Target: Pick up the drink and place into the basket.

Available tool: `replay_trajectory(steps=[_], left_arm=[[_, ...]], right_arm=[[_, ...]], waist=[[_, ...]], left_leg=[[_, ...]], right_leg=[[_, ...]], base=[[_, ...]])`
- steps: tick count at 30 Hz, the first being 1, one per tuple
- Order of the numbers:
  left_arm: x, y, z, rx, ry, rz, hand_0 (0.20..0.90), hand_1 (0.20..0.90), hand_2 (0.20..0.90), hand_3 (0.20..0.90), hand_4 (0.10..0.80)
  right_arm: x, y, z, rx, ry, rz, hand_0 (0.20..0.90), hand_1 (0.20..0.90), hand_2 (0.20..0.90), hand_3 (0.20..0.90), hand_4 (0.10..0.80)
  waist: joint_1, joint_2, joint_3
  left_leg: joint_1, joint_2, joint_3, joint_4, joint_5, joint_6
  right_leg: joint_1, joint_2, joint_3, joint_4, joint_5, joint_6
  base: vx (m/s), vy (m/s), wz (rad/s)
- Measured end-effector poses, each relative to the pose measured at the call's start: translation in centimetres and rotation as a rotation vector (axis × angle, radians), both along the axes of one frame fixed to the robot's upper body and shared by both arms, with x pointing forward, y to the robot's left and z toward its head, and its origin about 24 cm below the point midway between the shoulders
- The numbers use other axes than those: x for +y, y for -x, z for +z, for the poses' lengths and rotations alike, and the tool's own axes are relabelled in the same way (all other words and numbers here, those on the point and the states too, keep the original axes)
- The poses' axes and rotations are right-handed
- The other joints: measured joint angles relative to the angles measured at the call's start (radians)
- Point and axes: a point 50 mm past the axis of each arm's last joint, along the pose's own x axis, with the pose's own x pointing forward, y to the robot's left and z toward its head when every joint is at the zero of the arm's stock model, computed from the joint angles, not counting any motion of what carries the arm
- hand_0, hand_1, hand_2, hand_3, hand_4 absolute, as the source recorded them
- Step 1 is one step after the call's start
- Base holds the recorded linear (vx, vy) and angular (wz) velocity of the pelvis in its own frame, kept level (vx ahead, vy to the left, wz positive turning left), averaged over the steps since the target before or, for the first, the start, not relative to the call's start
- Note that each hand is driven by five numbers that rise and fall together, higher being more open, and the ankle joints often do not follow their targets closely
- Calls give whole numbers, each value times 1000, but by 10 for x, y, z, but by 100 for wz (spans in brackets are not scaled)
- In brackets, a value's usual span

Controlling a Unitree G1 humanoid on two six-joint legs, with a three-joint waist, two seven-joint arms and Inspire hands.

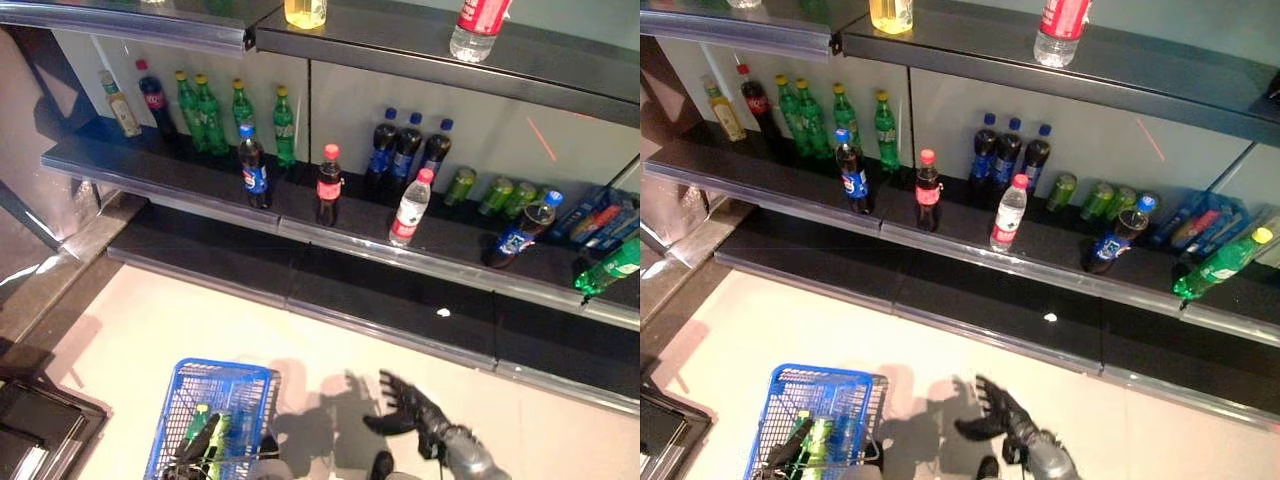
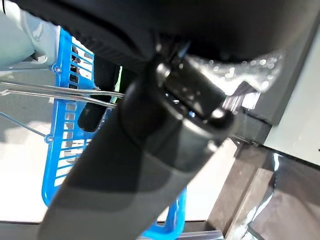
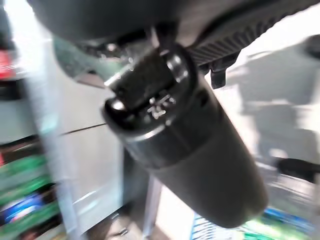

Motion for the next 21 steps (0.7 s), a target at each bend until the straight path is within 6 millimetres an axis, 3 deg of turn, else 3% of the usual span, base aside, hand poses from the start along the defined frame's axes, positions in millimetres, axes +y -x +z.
replay_trajectory(steps=[7,13,16,21], left_arm=[[1,2,0,18,-13,-1,300,300,300,200,100],[0,3,0,27,-17,12,300,300,300,200,100],[-4,0,-1,24,-10,9,300,300,300,200,100],[-14,-16,0,-20,6,-39,300,300,300,200,100]], right_arm=[[-12,-29,55,-246,22,6,900,900,900,900,800],[-14,-68,101,-485,53,-107,900,900,900,900,800],[-14,-87,126,-611,66,-201,900,900,900,900,800],[-24,-99,151,-740,80,-376,900,900,900,900,800]], waist=[[-13,-5,-3],[-10,-2,-2],[1,13,7],[26,51,32]], left_leg=[[23,11,1,-19,1,-6],[33,14,1,-29,2,-7],[30,13,-4,-6,-1,-14],[-34,11,-53,99,-40,-16]], right_leg=[[25,14,0,-25,4,-3],[31,18,-2,-23,2,-4],[42,18,-5,-22,-1,-6],[36,13,-53,37,-37,-7]], base=[[18,-36,-1],[48,-4,1],[45,31,4],[-6,37,29]])
